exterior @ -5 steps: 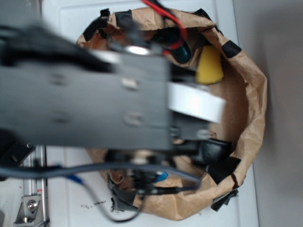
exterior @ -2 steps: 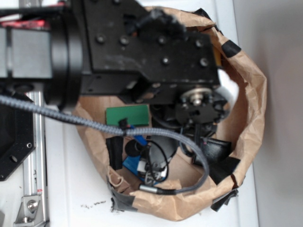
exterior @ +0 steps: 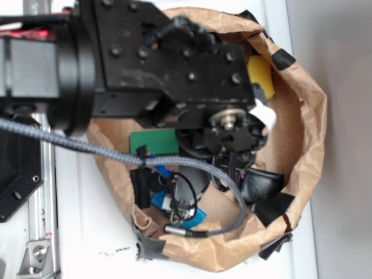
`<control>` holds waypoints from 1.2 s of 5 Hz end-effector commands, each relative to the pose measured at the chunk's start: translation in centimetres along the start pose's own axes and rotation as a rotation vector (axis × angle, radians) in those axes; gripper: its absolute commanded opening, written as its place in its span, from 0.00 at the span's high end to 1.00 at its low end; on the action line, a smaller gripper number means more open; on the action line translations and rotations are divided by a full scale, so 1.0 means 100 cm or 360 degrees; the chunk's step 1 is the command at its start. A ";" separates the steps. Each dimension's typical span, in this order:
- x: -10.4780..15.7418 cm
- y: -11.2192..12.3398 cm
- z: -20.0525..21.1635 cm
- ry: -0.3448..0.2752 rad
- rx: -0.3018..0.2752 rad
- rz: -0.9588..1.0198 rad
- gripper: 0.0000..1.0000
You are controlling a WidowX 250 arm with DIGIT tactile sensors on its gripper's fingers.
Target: Grab the blue block.
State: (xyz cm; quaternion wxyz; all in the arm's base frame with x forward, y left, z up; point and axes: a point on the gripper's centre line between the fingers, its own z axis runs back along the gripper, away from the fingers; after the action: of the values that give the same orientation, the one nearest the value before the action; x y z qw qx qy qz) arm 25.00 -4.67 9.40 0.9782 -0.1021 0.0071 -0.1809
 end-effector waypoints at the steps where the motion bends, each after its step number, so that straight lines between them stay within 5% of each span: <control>1: 0.009 -0.016 -0.029 0.0002 0.0043 -0.0098 0.00; 3: -0.001 -0.062 -0.034 0.0007 -0.0100 -0.0332 0.00; 5: -0.013 -0.067 -0.081 0.0124 -0.0156 -0.0421 0.00; 6: -0.012 -0.055 -0.108 0.0216 0.0015 -0.0473 0.00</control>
State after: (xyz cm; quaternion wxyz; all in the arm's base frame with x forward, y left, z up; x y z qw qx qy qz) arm 23.45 -9.51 1.14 0.9516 -0.0869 0.0372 -0.2924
